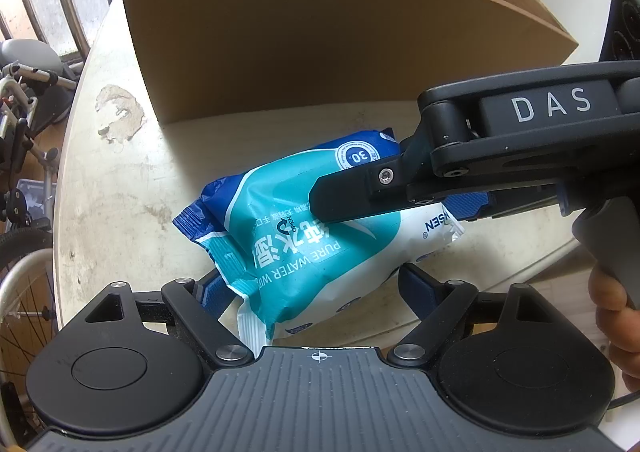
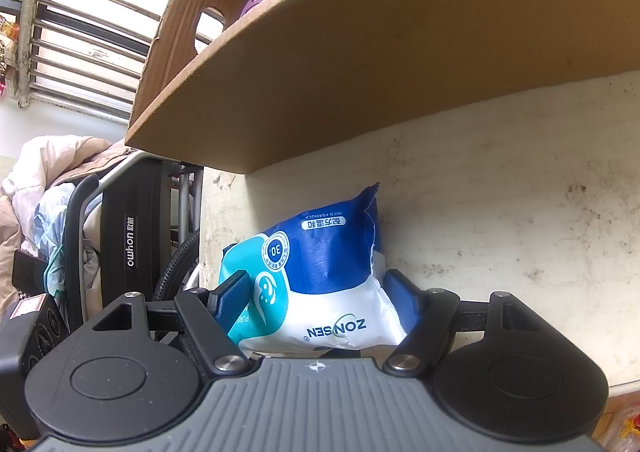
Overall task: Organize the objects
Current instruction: 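Hold the wet-wipes pack in the right gripper above the table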
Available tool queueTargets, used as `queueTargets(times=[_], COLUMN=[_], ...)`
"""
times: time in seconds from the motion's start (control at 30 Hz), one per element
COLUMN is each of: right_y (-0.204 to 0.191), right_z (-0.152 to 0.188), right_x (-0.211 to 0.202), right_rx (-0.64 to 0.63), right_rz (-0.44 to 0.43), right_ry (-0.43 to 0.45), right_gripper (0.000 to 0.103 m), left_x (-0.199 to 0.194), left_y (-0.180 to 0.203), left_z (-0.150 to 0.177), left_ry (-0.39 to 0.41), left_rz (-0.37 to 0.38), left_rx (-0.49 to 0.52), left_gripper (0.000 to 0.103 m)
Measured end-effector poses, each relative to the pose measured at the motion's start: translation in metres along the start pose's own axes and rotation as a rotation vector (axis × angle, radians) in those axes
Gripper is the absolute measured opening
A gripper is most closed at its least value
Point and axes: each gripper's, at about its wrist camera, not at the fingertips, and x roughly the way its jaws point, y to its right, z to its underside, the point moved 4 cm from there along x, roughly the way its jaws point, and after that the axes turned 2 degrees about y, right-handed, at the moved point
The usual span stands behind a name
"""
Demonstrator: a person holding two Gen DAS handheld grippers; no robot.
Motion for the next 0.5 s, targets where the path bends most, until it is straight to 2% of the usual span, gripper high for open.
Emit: queueTargets(times=[0.5], right_y=[-0.0001], right_z=[0.0004], right_x=[-0.0002], right_rx=[0.001], right_rz=[0.000], right_ry=[0.000], right_gripper=[0.076], left_x=[0.0022], left_y=[-0.0056], left_z=[-0.0061], left_ry=[0.002], left_rz=[-0.002], left_rx=[0.021], left_gripper=[0.086])
